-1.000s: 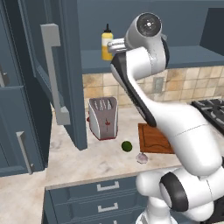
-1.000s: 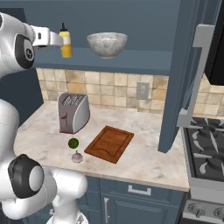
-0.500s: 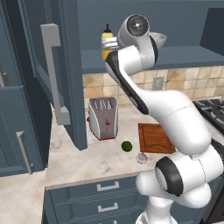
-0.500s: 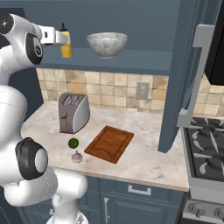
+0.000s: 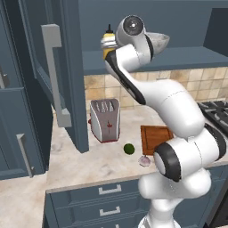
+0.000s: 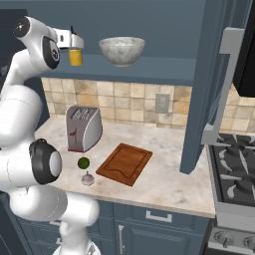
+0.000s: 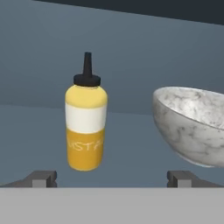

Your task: Open the cabinet. Place the bowl and condiment on the counter. Then place the lime and garlic on the cutting board.

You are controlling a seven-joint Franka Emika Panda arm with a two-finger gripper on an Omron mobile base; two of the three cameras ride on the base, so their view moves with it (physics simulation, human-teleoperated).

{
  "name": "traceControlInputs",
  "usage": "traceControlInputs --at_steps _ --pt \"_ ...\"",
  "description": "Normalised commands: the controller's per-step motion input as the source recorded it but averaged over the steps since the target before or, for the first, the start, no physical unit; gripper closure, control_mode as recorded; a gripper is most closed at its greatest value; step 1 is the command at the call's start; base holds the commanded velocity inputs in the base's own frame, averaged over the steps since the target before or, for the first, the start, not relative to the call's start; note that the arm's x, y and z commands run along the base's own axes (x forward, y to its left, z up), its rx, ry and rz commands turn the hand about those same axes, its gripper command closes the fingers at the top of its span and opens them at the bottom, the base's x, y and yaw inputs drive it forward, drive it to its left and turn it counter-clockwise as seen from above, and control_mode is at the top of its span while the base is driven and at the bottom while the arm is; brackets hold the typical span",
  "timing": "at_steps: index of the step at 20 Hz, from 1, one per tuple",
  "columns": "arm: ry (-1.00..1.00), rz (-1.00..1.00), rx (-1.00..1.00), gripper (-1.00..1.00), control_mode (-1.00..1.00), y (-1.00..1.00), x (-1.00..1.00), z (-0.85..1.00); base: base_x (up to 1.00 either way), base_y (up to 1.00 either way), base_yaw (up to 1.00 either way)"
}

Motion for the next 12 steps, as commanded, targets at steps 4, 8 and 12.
traceControlInputs --at_steps 4,8,12 --pt "0.0 0.0 0.0 -1.0 -1.0 0.09 0.37 -0.07 0.0 0.0 0.0" --pt "0.0 0.0 0.0 -1.0 -1.0 0.13 0.34 -0.12 0.0 0.0 0.0" --pt "0.0 0.0 0.02 -1.0 -1.0 0.0 0.36 -0.1 0.0 0.0 0.0"
